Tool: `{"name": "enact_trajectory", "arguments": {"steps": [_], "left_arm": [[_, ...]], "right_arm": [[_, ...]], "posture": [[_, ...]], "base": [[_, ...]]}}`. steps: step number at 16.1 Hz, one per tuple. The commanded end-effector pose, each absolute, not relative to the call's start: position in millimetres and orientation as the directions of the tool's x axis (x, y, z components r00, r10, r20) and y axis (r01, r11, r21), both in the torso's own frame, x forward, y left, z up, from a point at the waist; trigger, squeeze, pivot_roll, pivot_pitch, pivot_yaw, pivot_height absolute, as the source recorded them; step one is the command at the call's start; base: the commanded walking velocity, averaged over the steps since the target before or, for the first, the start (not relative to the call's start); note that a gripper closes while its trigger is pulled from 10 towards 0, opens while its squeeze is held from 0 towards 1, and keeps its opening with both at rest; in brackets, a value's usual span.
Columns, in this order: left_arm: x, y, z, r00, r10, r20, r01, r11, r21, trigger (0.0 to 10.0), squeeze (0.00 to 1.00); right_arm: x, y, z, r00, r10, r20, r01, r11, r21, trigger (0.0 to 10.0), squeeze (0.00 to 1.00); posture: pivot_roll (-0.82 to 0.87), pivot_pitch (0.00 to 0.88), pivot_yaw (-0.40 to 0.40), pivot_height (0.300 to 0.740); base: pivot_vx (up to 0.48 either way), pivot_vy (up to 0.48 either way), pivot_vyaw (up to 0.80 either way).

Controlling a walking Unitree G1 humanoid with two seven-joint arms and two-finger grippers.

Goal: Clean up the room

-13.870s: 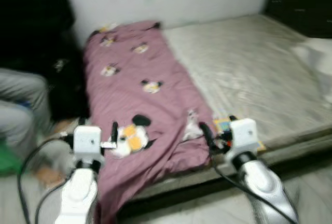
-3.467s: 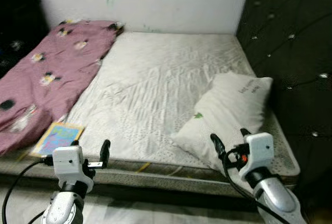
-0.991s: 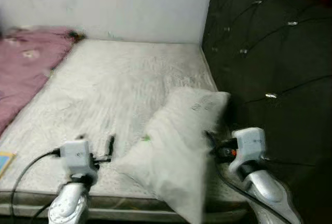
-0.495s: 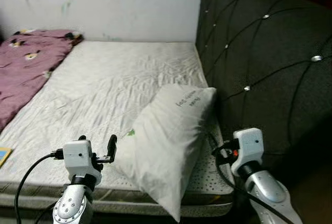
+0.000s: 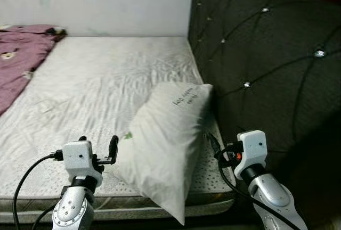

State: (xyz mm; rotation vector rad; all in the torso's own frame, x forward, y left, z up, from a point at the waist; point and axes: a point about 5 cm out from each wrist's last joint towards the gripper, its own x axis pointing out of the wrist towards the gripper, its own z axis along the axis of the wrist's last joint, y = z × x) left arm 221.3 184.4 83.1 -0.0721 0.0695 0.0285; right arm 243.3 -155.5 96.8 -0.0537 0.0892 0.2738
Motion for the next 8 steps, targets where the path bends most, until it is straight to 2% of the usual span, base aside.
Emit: {"name": "enact_trajectory", "arguments": {"steps": [1,3,8], "left_arm": [[221.2,186.4,83.6,0.997,0.031,-0.072,-0.036,0.997,-0.062,10.0,0.00],[221.4,186.1,83.7,0.997,0.029,-0.071,-0.033,0.998,-0.059,10.0,0.00],[221.8,185.4,83.4,0.997,0.028,-0.072,-0.032,0.997,-0.065,10.0,0.00]], "right_arm": [[245.2,-154.3,99.3,0.958,0.276,-0.084,-0.280,0.959,-0.047,10.0,0.00],[245.0,-153.3,99.3,0.956,0.280,-0.084,-0.285,0.957,-0.050,10.0,0.00],[245.5,-153.4,99.8,0.957,0.278,-0.083,-0.283,0.958,-0.052,10.0,0.00]], "posture": [[0.00,0.000,0.004,0.740],[0.00,0.000,0.004,0.740],[0.00,0.000,0.004,0.740]], "base": [[0.000,0.000,0.00],[0.000,0.000,0.00],[0.000,-0.265,0.00]]}}
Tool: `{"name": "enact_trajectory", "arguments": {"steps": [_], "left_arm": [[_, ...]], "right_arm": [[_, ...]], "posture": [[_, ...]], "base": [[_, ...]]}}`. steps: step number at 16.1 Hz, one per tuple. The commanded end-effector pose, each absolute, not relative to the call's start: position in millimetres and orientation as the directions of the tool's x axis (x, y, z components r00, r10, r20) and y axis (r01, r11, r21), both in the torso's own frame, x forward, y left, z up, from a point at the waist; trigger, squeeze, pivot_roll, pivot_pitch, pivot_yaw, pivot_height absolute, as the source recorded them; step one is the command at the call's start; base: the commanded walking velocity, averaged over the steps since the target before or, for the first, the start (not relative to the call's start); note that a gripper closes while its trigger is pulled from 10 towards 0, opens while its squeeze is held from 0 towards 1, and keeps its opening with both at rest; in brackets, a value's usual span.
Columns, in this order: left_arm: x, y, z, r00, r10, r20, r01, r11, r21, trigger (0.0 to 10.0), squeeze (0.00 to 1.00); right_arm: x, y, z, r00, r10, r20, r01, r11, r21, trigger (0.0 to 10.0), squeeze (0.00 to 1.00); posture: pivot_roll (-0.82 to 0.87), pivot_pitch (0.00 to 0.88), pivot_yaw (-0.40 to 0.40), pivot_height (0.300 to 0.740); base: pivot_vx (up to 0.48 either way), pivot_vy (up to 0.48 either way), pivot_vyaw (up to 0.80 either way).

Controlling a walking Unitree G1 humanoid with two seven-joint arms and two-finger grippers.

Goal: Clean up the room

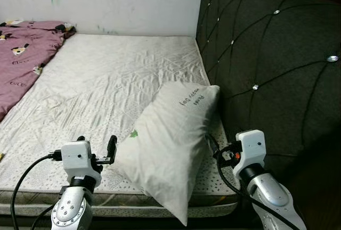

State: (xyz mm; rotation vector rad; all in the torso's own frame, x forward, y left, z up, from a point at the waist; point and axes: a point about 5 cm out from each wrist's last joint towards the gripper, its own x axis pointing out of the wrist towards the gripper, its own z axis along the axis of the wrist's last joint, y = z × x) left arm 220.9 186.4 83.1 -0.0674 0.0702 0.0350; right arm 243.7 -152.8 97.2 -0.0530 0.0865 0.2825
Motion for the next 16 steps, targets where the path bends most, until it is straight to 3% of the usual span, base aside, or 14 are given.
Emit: {"name": "enact_trajectory", "arguments": {"steps": [1,16], "left_arm": [[222.0,185.1,83.5,0.997,0.027,-0.073,-0.032,0.997,-0.064,10.0,0.00],[225.8,181.5,86.5,0.998,0.022,-0.058,-0.027,0.996,-0.083,10.0,0.00]], "right_arm": [[245.6,-153.6,99.9,0.957,0.279,-0.084,-0.284,0.957,-0.052,10.0,0.00],[249.0,-148.2,101.9,0.956,0.284,-0.072,-0.285,0.958,-0.006,10.0,0.00]], "posture": [[0.00,0.000,0.002,0.740],[0.01,0.000,-0.002,0.740]], "base": [[0.000,0.000,0.00],[0.000,0.000,0.00]]}}
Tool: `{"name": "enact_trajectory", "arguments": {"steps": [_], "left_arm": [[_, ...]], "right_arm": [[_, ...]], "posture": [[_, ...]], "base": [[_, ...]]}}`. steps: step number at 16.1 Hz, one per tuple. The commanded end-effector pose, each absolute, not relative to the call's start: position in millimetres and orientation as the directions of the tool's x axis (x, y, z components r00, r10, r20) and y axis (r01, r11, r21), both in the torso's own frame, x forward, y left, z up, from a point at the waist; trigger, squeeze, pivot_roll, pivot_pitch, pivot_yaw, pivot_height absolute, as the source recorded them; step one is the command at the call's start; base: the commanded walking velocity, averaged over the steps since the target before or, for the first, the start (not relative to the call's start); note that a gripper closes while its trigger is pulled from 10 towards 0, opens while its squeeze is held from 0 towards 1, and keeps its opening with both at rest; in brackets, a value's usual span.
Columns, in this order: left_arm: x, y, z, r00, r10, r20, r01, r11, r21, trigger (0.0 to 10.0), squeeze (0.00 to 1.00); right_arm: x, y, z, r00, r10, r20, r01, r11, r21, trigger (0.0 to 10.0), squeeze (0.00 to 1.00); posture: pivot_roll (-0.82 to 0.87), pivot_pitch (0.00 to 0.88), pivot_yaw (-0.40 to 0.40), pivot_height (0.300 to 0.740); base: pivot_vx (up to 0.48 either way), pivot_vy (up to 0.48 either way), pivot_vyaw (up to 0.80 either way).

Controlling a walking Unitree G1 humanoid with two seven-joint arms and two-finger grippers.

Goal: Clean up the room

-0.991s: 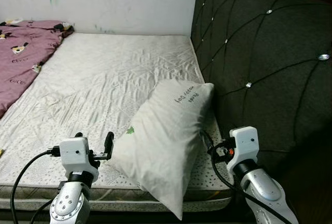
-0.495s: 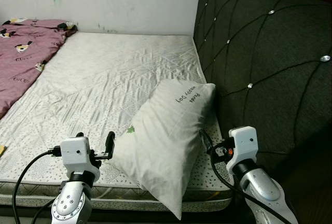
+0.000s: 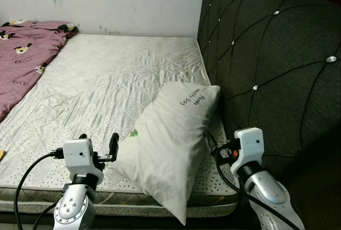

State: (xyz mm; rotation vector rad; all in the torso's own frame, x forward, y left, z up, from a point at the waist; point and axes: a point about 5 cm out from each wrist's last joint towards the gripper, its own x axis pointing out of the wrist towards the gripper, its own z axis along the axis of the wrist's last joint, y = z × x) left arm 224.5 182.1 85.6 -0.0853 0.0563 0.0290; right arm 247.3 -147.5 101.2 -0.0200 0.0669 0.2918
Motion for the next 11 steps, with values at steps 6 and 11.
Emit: {"name": "enact_trajectory", "arguments": {"steps": [6,11], "left_arm": [[225.5,180.4,85.9,0.998,0.017,-0.060,-0.022,0.996,-0.091,10.0,0.00],[226.3,180.2,86.0,0.998,0.016,-0.059,-0.021,0.996,-0.089,10.0,0.00]], "right_arm": [[250.2,-147.7,101.7,0.953,0.295,-0.072,-0.296,0.955,-0.010,10.0,0.00],[250.9,-146.2,101.6,0.951,0.300,-0.069,-0.301,0.953,-0.003,10.0,0.00]], "posture": [[0.01,0.000,-0.006,0.740],[0.01,0.000,-0.006,0.735]], "base": [[0.000,0.000,0.00],[0.000,0.000,0.00]]}}
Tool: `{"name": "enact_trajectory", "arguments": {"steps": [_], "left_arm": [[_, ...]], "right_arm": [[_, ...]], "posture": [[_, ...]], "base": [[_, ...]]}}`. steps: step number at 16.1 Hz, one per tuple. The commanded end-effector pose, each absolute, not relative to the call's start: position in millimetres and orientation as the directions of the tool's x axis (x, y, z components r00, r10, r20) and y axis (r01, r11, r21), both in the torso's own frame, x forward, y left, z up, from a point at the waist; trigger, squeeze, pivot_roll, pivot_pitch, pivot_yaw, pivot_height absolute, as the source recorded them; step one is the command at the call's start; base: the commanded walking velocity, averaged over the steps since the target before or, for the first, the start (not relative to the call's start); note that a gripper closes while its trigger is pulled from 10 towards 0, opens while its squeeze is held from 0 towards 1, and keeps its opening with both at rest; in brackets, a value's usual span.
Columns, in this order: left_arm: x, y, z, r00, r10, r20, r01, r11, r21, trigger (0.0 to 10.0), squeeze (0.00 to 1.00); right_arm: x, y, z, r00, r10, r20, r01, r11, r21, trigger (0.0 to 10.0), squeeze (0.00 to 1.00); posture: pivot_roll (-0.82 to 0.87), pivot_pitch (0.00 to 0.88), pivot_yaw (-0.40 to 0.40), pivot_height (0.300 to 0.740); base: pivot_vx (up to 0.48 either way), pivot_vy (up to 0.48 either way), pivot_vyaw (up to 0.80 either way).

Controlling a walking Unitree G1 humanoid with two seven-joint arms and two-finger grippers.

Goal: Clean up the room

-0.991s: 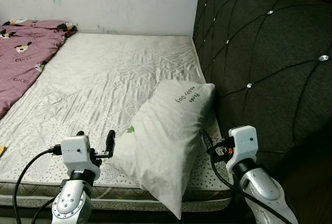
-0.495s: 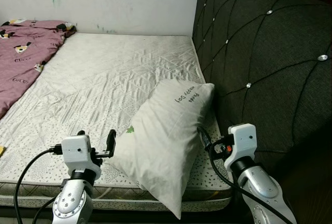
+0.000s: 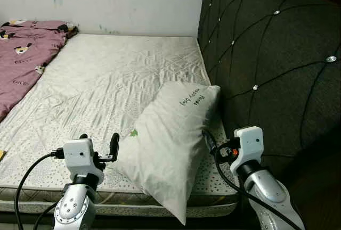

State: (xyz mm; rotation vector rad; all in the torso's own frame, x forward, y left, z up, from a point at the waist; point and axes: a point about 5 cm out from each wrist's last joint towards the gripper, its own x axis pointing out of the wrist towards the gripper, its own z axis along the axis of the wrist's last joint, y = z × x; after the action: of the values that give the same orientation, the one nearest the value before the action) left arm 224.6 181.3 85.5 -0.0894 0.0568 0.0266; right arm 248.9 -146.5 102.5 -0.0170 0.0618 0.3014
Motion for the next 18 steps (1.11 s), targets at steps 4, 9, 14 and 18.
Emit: {"name": "enact_trajectory", "arguments": {"steps": [4,9,14,18], "left_arm": [[226.9,180.3,86.4,0.998,0.018,-0.059,-0.023,0.996,-0.088,10.0,0.00],[227.3,180.6,86.6,0.998,0.019,-0.061,-0.025,0.996,-0.087,10.0,0.00],[227.6,180.0,86.5,0.998,0.021,-0.062,-0.027,0.996,-0.088,10.0,0.00],[227.4,179.8,86.4,0.998,0.023,-0.063,-0.028,0.995,-0.091,10.0,0.00]], "right_arm": [[250.4,-145.3,100.6,0.951,0.302,-0.071,-0.304,0.953,-0.006,10.0,0.00],[250.5,-144.6,100.5,0.950,0.304,-0.072,-0.305,0.952,-0.006,10.0,0.00],[250.8,-144.4,100.7,0.949,0.307,-0.071,-0.308,0.951,-0.007,10.0,0.00],[250.8,-144.7,100.9,0.949,0.306,-0.072,-0.307,0.952,-0.010,10.0,0.00]], "posture": [[0.01,0.000,-0.005,0.710],[0.01,0.000,-0.004,0.710],[0.01,0.000,-0.005,0.710],[0.01,0.001,-0.006,0.710]], "base": [[0.000,0.000,0.00],[0.000,0.000,0.00],[0.000,0.000,0.00],[0.000,0.000,0.00]]}}
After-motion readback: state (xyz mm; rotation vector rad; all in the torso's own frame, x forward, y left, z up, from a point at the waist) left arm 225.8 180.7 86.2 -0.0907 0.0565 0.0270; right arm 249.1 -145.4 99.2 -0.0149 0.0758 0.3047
